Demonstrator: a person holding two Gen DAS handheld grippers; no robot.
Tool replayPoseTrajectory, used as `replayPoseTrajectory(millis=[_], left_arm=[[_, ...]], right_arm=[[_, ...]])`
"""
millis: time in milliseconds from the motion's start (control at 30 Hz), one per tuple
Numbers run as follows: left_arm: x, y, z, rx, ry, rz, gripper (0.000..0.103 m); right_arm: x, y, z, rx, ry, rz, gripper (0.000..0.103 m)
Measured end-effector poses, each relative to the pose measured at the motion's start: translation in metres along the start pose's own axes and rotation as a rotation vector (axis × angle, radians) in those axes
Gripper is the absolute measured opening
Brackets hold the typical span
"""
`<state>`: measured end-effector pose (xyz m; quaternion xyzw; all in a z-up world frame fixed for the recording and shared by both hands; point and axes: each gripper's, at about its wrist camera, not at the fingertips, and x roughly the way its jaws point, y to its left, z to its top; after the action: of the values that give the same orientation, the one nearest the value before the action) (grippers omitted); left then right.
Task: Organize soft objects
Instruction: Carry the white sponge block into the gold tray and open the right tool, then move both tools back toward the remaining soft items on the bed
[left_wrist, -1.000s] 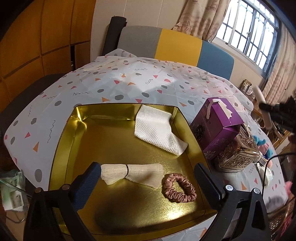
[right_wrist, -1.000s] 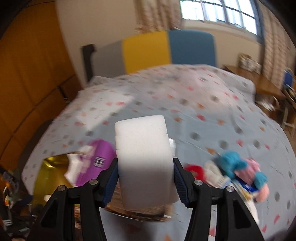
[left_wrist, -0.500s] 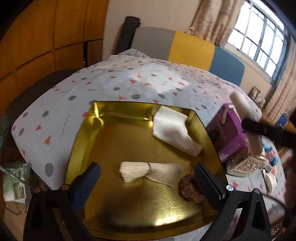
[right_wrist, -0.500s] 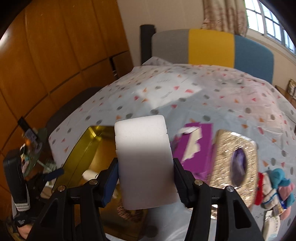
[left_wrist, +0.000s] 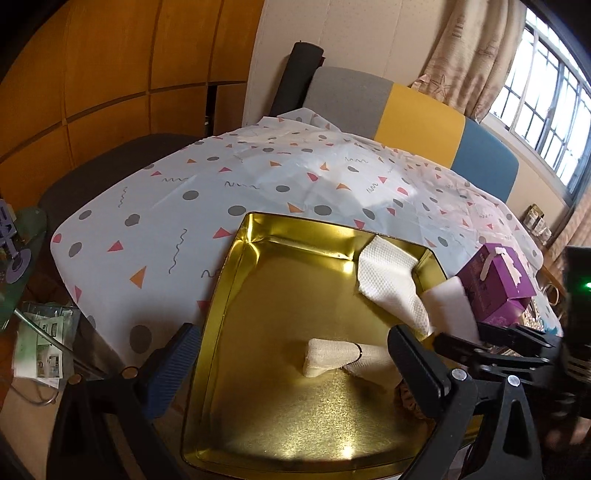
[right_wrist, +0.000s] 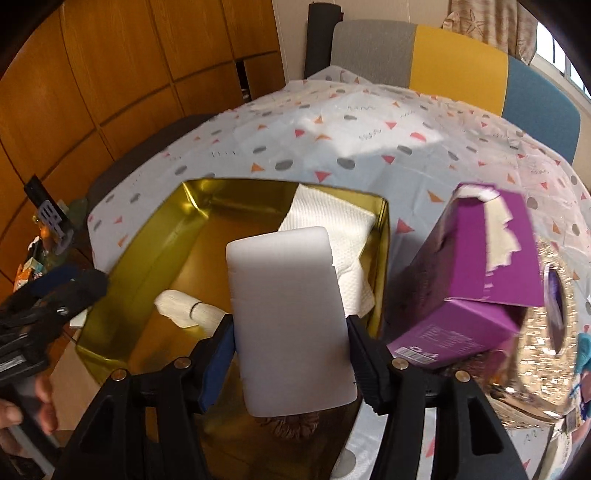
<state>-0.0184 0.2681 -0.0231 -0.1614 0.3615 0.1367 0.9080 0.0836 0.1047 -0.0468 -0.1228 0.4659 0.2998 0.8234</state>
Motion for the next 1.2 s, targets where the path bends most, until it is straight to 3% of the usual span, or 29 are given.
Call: replayPoseTrajectory(millis=[233, 733, 933, 1200], left_arm=[[0.0, -0.008, -0.002, 0.029, 0.0, -0.002, 0.102], [-0.008, -0.045, -0.004, 0.144, -0.01, -0.048, 0.103], [-0.009, -0.064, -0.008, 0.2, -0.002, -0.069, 0.103], [-0.012, -0.089, -0.012, 0.278, -0.001, -0.095, 0.103]], right_arm=[[0.002, -0.005, -0.006, 0.015, -0.018, 0.003, 0.08], [-0.056, -0.015, -0.045, -0.056, -0.088, 0.005, 0.08], [-0.081, -0.04, -0.066, -0.041, -0.104, -0.032, 0.08], [-0.115, -0.098, -0.092, 0.091, -0.139, -0.11, 0.08]])
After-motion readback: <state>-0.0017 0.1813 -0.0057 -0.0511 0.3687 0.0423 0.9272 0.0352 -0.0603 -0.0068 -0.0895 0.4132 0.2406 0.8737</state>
